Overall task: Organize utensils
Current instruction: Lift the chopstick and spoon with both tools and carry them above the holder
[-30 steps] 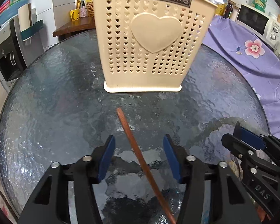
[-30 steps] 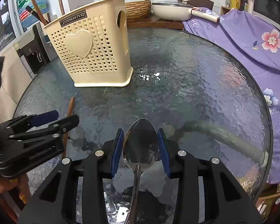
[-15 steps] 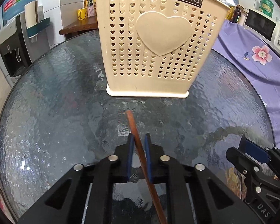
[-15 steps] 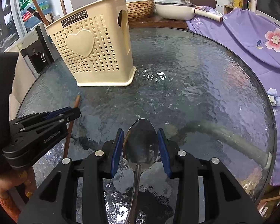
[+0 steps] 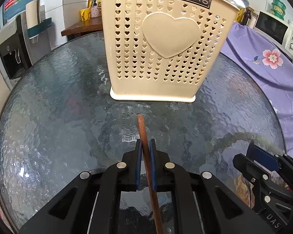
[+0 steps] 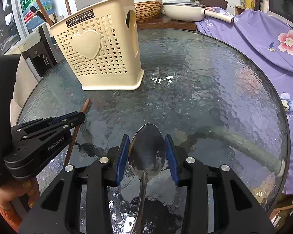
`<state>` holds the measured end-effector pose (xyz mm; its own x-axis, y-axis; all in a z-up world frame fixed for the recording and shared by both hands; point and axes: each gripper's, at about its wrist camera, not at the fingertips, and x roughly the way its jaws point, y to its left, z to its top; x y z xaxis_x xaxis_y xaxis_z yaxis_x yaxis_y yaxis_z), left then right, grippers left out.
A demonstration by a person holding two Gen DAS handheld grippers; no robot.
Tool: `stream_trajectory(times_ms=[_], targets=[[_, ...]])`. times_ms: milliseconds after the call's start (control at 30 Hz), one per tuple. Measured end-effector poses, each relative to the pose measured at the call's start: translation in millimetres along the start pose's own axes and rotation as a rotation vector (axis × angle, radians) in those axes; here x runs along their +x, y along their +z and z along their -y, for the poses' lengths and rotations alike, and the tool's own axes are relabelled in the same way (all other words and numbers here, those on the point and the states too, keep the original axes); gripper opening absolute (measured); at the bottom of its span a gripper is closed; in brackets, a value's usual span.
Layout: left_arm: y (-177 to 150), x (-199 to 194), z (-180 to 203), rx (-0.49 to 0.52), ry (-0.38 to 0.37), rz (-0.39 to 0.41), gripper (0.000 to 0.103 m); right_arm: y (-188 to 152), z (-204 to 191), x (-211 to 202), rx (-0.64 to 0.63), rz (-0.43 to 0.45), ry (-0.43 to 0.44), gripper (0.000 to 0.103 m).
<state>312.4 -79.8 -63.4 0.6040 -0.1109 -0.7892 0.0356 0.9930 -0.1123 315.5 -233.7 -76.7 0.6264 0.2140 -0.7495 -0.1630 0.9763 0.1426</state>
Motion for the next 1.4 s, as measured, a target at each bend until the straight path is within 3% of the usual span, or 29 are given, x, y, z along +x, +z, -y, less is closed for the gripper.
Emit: stream_trajectory(times_ms=[233, 633, 1133, 1400], targets=[[2, -5, -17, -0.048, -0.069, 0.002, 0.007, 5, -6, -8, -0.008, 0.039, 0.017, 0.038], [15, -91, -27, -0.021, -0.171, 0.183, 0.007, 27, -15, -49, -0.041, 0.117, 0.058, 0.038], [20, -159, -28, 0.04, -0.214, 0.33, 0.007, 36, -37, -91, -0.106, 0.183, 0.06, 0.038], [24, -176, -26, 0.057, -0.219, 0.374, 0.007, 40, -39, -98, -0.109, 0.204, 0.047, 0.038]])
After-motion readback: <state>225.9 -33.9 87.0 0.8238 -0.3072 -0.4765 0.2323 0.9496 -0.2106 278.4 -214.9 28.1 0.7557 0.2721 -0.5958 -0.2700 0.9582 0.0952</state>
